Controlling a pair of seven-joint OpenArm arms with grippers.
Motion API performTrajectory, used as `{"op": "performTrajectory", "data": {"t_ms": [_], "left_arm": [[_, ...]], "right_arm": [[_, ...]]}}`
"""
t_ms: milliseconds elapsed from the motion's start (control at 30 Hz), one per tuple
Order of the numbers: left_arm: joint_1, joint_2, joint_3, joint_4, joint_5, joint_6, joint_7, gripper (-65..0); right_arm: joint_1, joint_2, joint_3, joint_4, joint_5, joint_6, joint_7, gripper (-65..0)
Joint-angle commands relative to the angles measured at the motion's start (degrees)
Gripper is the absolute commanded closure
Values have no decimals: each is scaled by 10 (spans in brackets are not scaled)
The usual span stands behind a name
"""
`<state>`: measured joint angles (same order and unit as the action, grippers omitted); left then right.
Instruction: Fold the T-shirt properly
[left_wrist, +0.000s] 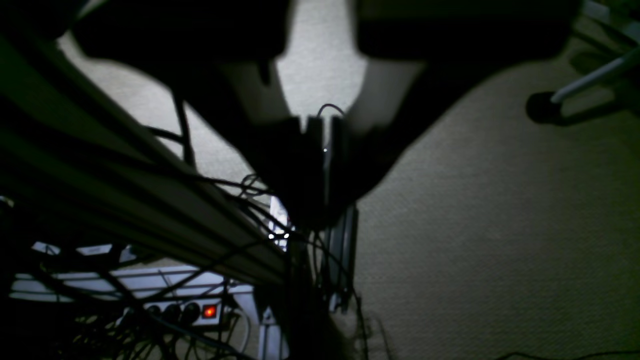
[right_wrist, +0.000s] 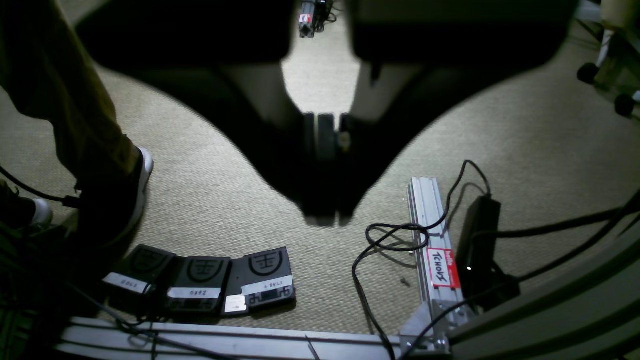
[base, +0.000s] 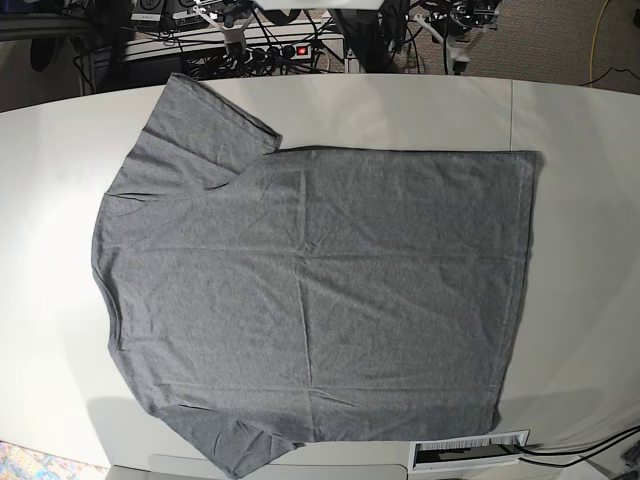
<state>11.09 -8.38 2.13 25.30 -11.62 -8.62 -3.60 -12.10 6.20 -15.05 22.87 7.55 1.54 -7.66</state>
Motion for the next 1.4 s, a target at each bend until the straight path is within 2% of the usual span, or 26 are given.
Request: {"op": "performTrajectory", "data": {"t_ms": [0, 333, 600, 800, 1033, 1133, 1367], "left_arm": [[3, -4, 0, 4, 0, -3, -5, 0], [4, -16, 0, 4, 0, -5, -5, 0], [8, -19, 0, 4, 0, -50, -5, 0], [31, -21, 0, 4, 0, -49, -5, 0], [62, -33, 0, 9, 0, -50, -9, 0], [82, -42, 0, 27, 0, -51, -7, 0], [169, -84, 0, 123, -16, -93, -7, 0]], "right_arm": [[-3, 3, 1, 4, -1, 2, 1, 0], [-5, 5, 1, 4, -1, 2, -3, 0], [-5, 5, 1, 4, -41, 1, -28, 0], [-19, 10, 1, 4, -39, 1, -29, 0], [-59, 42, 1, 36, -39, 2, -25, 0], [-85, 58, 1, 80, -39, 2, -44, 0], [-166, 108, 1, 199, -37, 2, -65, 0]]}}
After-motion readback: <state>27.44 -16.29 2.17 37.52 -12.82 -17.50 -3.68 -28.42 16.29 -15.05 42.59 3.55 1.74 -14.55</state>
